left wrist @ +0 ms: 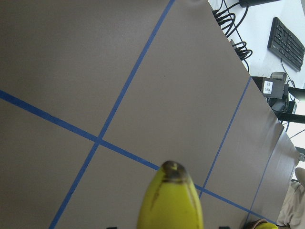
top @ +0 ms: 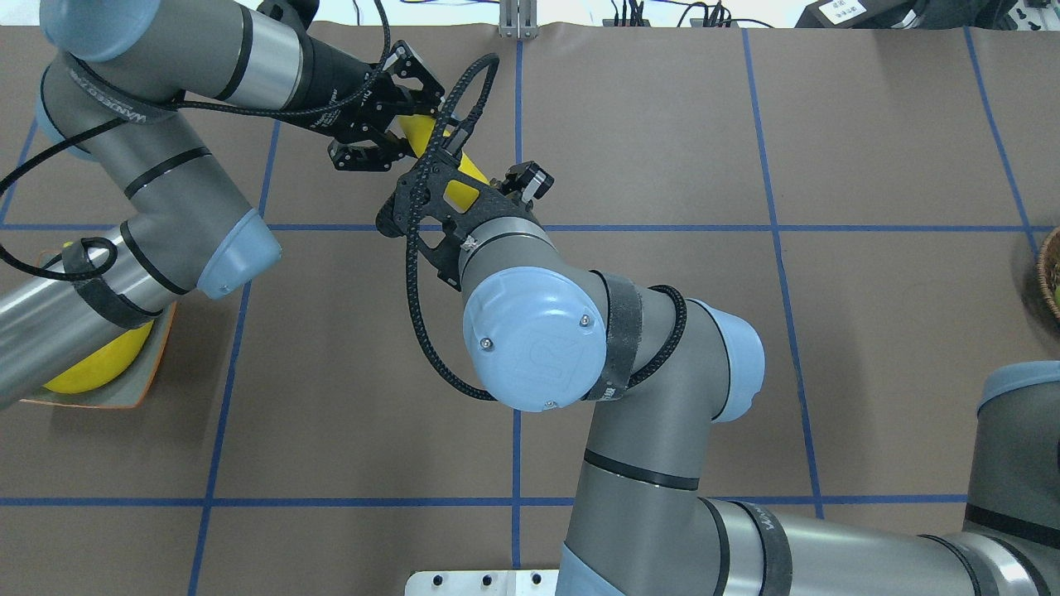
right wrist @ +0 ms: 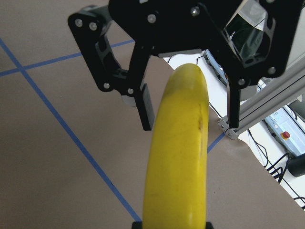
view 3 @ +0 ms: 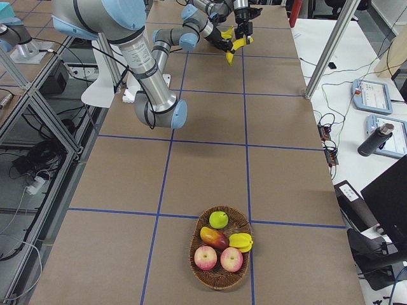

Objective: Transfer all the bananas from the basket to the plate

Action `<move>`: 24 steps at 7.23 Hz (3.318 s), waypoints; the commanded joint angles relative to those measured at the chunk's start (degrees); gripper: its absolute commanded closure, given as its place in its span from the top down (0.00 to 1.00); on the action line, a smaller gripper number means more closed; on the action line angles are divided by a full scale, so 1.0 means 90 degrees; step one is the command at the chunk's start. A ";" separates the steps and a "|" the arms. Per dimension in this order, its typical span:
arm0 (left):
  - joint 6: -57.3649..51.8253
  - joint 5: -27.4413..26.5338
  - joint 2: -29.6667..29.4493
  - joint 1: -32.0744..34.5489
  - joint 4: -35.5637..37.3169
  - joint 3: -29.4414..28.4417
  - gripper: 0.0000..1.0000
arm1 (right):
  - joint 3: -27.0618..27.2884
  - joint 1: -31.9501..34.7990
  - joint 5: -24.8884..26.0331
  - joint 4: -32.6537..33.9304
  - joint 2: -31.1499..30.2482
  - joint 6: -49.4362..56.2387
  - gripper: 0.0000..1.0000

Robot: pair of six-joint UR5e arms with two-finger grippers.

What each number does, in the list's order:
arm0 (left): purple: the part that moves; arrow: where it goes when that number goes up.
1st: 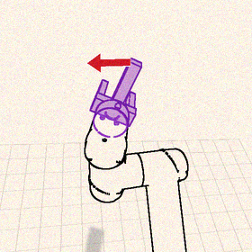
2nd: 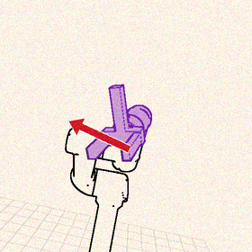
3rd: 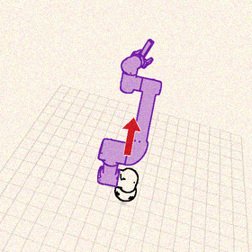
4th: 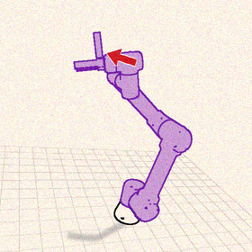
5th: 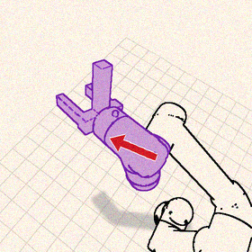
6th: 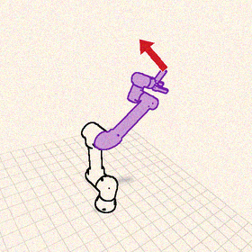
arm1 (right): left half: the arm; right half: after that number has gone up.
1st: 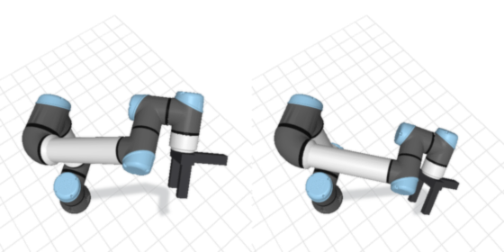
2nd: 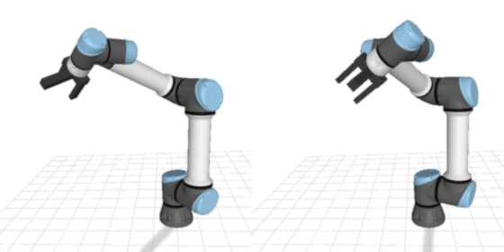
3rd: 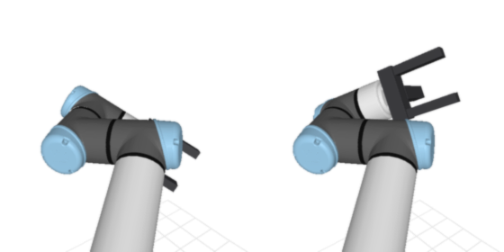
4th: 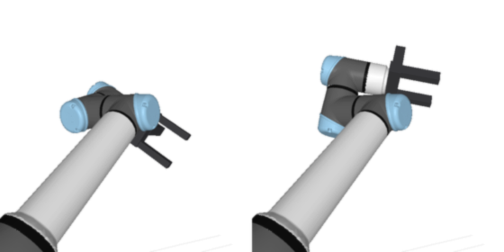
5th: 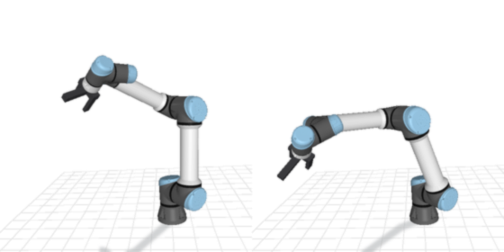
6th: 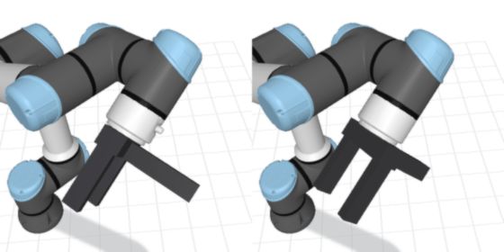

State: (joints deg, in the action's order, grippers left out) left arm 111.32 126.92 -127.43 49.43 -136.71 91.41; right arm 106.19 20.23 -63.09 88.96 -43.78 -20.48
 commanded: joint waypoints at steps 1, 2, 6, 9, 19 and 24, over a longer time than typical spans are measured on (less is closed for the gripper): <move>-0.0016 -0.0001 0.0009 -0.0004 -0.0025 0.0010 0.00 | 0.0008 -0.0001 -0.0002 -0.0011 0.0001 0.0001 0.00; -0.0016 0.0009 0.0009 -0.0004 -0.0025 0.0010 0.00 | 0.0027 -0.0001 -0.0002 -0.0011 0.0001 0.0001 0.00; -0.0016 0.0009 0.0038 -0.0004 -0.0025 0.0010 0.00 | 0.0212 0.0076 -0.0099 -0.0051 -0.0018 -0.0126 0.99; -0.0219 0.0009 0.0067 0.0015 -0.0035 0.0019 0.00 | 0.0301 0.1116 -0.1516 0.0435 -0.0086 -0.0311 0.99; -0.2594 0.0926 0.4222 0.1146 -0.0531 0.2012 0.00 | -0.1026 0.5885 -0.7089 0.0506 -0.1727 0.3437 1.00; 0.0390 0.0917 0.5155 0.1323 -0.2214 0.0730 0.00 | -0.1670 0.7058 -0.7638 0.1131 -0.2147 0.4287 1.00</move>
State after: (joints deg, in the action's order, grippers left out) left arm 109.95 135.18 -82.12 60.90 -148.66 104.20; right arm 93.00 81.42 -130.81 98.70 -62.22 16.76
